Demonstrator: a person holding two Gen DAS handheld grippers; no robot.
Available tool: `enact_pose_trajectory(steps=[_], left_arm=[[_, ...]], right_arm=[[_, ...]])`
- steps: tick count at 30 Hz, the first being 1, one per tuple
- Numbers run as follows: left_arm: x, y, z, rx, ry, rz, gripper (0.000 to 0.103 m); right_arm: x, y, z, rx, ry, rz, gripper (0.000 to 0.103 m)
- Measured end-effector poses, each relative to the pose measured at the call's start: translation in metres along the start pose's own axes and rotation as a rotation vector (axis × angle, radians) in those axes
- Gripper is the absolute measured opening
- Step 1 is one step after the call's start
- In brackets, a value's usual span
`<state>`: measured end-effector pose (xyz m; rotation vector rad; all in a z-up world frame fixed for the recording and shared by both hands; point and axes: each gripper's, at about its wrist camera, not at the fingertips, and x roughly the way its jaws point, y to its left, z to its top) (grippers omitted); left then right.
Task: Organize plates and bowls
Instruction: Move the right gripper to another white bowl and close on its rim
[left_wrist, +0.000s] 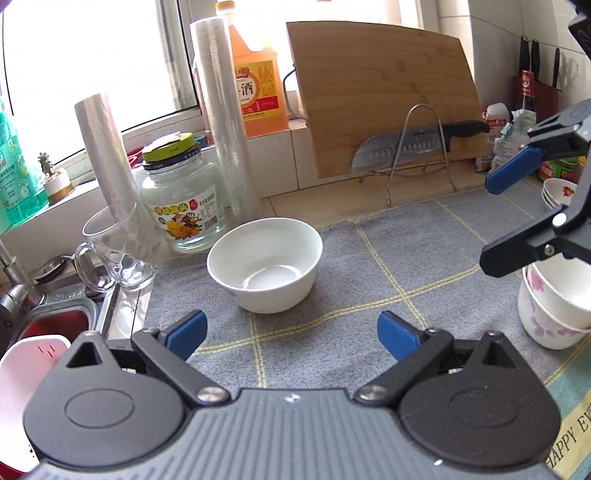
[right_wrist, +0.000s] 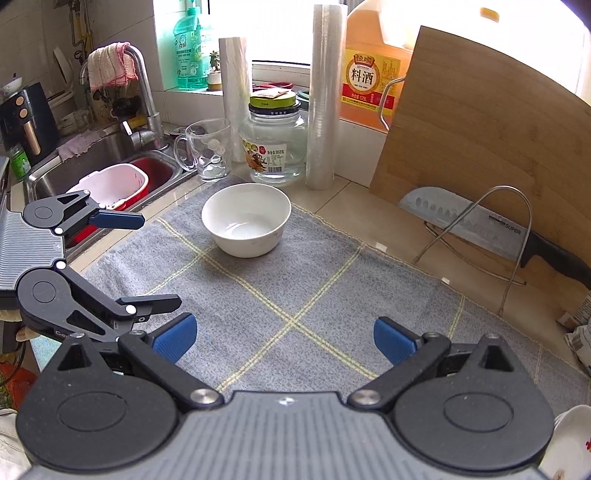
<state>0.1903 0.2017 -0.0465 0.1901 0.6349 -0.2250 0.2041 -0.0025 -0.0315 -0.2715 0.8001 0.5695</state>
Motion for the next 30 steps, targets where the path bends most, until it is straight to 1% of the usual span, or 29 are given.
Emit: enact_pose_trajectory(steps=[4, 8, 17, 26, 30], left_arm=[[0.023, 0.013, 0.002, -0.038, 0.022, 0.010, 0.098], [0.041, 0.019, 0.003, -0.047, 0.029, 0.028, 0.098], [0.070, 0.029, 0.006, -0.082, 0.037, 0.015, 0.098], [0.087, 0.026, 0.010, -0.070, 0.041, -0.013, 0.098], [0.087, 0.022, 0.013, -0.054, 0.023, -0.013, 0.098]], right_arm=[[0.023, 0.008, 0.020, -0.017, 0.018, 0.036, 0.103], [0.047, 0.009, 0.041, -0.027, 0.043, 0.070, 0.103], [0.102, 0.001, 0.078, -0.038, 0.093, 0.119, 0.103], [0.145, -0.015, 0.097, -0.002, 0.129, 0.165, 0.103], [0.157, -0.018, 0.100, 0.006, 0.141, 0.188, 0.103]])
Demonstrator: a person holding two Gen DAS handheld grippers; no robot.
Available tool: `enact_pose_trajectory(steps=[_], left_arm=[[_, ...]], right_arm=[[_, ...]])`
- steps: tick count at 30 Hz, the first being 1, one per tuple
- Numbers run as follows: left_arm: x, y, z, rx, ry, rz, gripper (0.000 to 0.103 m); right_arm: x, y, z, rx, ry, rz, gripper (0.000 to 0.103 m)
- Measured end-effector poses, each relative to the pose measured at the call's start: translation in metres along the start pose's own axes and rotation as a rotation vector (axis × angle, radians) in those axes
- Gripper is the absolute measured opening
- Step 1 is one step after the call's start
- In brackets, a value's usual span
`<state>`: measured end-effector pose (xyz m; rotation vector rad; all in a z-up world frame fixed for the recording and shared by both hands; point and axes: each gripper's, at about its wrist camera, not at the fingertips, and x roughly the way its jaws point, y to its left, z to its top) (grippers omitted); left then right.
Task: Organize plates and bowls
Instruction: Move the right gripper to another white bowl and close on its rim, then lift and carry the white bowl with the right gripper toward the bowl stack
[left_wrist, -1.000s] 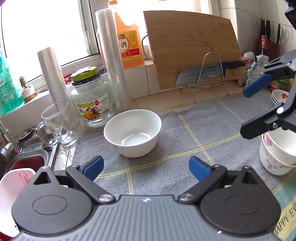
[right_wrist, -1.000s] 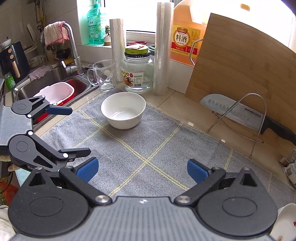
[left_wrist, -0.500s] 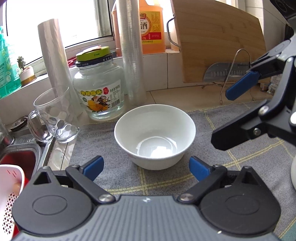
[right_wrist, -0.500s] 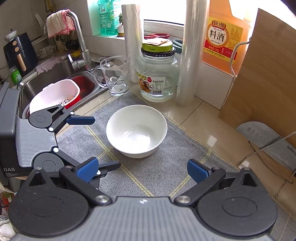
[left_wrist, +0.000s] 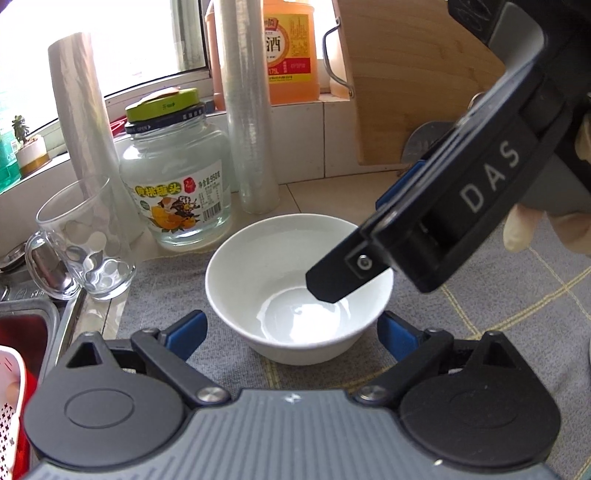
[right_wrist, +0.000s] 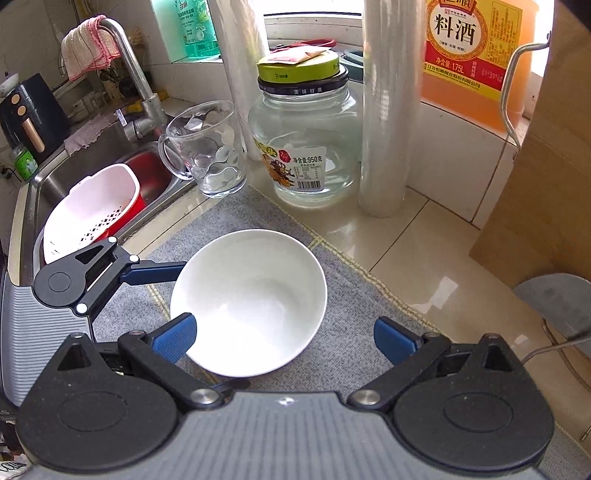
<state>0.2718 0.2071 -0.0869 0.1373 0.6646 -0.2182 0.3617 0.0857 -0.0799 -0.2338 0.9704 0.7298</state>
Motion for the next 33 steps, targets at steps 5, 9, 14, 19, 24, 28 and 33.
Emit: enact_pose_trajectory(steps=[5, 9, 14, 19, 24, 28, 33], left_arm=[[0.004, -0.001, 0.003, 0.004, -0.008, 0.000, 0.098], [0.007, -0.001, 0.003, 0.005, -0.004, -0.004, 0.096], [0.006, 0.000, 0.002, 0.004, -0.008, -0.016, 0.095], [0.006, 0.001, 0.002, 0.000, -0.010, -0.028, 0.093], [0.007, 0.000, 0.002, -0.001, -0.013, -0.030, 0.093], [0.007, 0.000, 0.002, -0.003, -0.013, -0.030, 0.092], [0.007, 0.000, 0.002, -0.004, -0.014, -0.031, 0.092]], right_arm=[[0.012, 0.001, 0.008, -0.013, 0.013, 0.027, 0.103], [0.021, 0.003, 0.015, -0.030, 0.022, 0.044, 0.103], [0.029, 0.005, 0.018, -0.036, 0.030, 0.061, 0.102], [0.032, 0.005, 0.019, -0.031, 0.026, 0.078, 0.099], [0.032, 0.006, 0.019, -0.027, 0.028, 0.101, 0.093], [0.032, 0.006, 0.019, -0.024, 0.026, 0.101, 0.092], [0.032, 0.005, 0.020, -0.016, 0.021, 0.102, 0.092]])
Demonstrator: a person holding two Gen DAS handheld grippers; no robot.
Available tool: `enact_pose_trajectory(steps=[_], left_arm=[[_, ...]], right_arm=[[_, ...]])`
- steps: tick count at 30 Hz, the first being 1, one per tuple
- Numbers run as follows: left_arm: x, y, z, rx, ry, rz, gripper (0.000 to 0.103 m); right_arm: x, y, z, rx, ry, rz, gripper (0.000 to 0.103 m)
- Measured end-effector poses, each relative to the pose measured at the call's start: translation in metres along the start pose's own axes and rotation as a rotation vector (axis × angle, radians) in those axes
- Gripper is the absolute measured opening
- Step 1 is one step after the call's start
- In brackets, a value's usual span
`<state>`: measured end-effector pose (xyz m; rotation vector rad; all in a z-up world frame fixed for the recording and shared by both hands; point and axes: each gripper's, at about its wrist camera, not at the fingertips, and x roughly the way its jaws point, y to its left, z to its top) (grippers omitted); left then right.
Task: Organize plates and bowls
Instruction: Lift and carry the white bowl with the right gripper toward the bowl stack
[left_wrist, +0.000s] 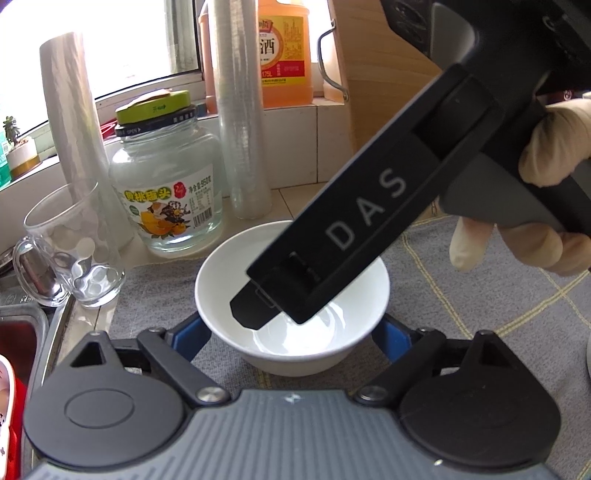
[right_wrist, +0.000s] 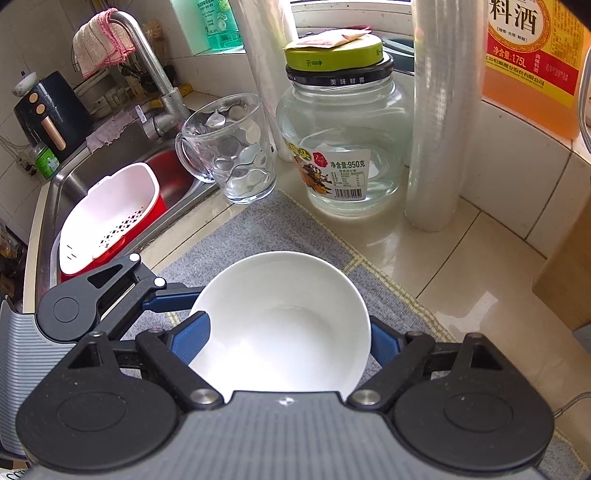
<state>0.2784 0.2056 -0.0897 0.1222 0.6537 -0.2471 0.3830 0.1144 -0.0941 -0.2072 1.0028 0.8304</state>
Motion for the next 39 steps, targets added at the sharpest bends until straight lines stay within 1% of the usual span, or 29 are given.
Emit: enact_pose_trajectory(steps=[9, 17, 39], left_arm=[[-0.001, 0.000, 0.001, -0.005, 0.008, -0.003, 0.092], [-0.014, -0.007, 0.003, 0.003, 0.016, -0.021, 0.092], [-0.076, -0.061, 0.005, 0.046, 0.041, -0.072, 0.092]], right_arm=[[-0.003, 0.001, 0.000, 0.011, -0.004, 0.002, 0.092], [-0.013, 0.004, -0.006, 0.019, -0.011, 0.007, 0.092], [-0.089, 0.033, -0.057, 0.038, -0.057, 0.000, 0.093]])
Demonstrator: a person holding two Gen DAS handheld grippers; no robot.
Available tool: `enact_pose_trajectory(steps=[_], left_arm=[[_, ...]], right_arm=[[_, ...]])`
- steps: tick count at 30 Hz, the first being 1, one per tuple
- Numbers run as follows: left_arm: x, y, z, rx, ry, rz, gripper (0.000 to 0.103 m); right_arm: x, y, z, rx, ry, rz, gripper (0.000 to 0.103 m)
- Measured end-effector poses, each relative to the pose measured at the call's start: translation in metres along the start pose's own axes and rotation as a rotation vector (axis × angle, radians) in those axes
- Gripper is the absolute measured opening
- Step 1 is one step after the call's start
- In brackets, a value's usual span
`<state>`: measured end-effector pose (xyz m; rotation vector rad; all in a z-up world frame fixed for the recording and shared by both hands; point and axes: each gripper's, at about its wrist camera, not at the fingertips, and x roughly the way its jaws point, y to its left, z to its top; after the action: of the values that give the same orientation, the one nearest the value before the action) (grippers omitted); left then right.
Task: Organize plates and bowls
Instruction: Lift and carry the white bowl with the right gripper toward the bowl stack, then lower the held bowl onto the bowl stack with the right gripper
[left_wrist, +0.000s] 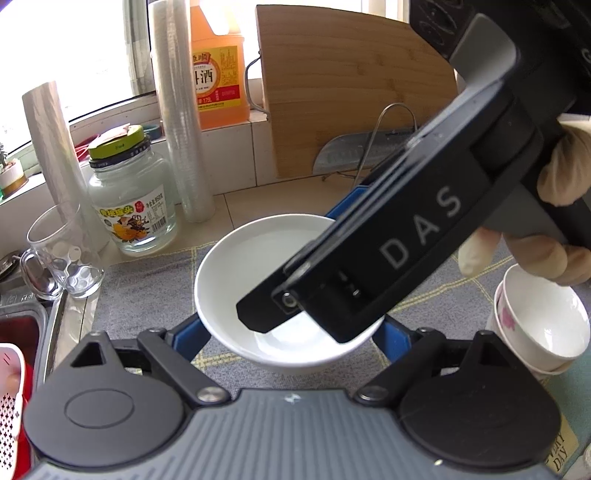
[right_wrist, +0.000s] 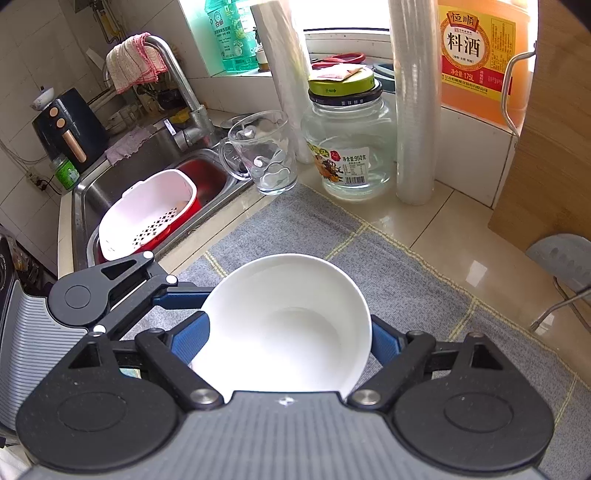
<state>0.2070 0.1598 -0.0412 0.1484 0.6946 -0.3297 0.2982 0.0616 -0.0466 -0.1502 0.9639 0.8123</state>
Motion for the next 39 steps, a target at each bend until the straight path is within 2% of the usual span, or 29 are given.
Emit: enact_pose_trajectory(steps=[22, 39], left_arm=[[-0.047, -0.075, 0.005, 0.091, -0.033, -0.071, 0.092], [-0.051, -0.129, 0.010, 0.158, -0.054, -0.176, 0.093]], right_arm=[[-0.084, 0.007, -0.063, 0.025, -0.053, -0.068, 0.093], [-0.141, -0.007, -0.111, 0.092, -0.099, -0.169, 0.093]])
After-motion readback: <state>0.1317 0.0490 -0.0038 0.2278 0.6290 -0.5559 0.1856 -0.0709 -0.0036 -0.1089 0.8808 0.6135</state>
